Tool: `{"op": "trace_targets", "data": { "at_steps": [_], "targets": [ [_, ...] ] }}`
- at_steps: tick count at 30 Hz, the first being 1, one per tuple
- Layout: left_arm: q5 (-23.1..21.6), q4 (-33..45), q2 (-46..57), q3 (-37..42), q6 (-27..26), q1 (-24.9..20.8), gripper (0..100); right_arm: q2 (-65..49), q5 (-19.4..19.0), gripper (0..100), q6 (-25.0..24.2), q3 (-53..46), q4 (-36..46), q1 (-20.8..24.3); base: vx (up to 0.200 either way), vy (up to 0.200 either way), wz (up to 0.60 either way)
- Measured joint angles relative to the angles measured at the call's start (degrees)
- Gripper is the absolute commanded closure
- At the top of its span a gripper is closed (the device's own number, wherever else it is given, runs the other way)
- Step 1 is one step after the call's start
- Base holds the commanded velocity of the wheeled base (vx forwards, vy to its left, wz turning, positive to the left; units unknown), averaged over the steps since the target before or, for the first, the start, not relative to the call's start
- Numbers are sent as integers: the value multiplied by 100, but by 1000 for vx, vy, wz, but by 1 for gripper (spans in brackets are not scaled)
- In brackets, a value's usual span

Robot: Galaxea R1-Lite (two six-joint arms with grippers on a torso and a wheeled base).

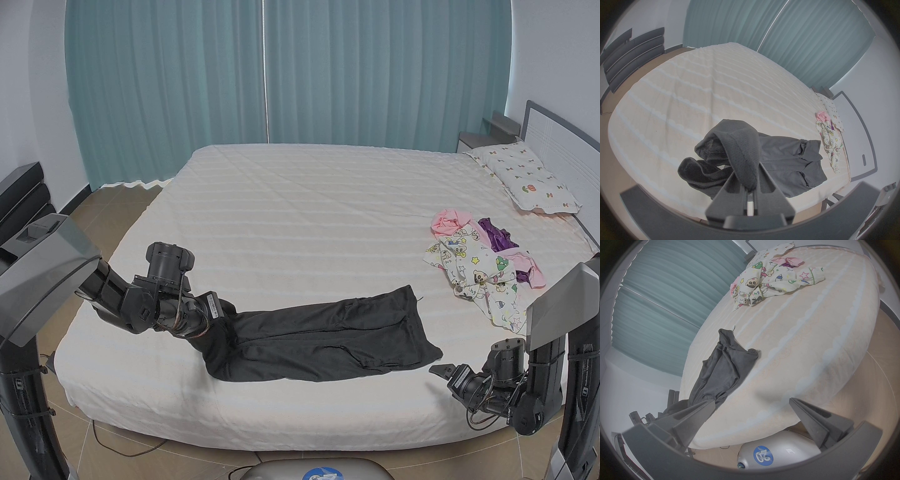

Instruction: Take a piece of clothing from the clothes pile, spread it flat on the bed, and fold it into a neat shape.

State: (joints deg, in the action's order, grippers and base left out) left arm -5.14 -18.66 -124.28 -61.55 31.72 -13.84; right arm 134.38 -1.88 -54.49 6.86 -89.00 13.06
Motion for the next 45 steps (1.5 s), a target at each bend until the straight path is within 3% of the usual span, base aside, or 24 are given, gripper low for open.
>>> {"op": "trace_targets", "data": {
  "at_steps": [15, 22, 34, 45],
  "targets": [
    [57, 521, -6, -482, 104, -204, 100, 0, 7, 0, 0, -1, 2, -7, 0, -200, 0],
    [94, 1292, -135, -1259, 486, -422, 100, 0, 7, 0, 0, 0, 0, -7, 0, -200, 0],
    [354, 1871, -744, -2376, 813, -920, 100, 5, 5, 0, -2, 0, 0, 22, 0, -200, 0],
    [706, 2465, -1362, -3410, 1059, -1157, 100, 38, 13, 0, 0, -4, 7, 37, 0, 0, 0]
  ]
}}
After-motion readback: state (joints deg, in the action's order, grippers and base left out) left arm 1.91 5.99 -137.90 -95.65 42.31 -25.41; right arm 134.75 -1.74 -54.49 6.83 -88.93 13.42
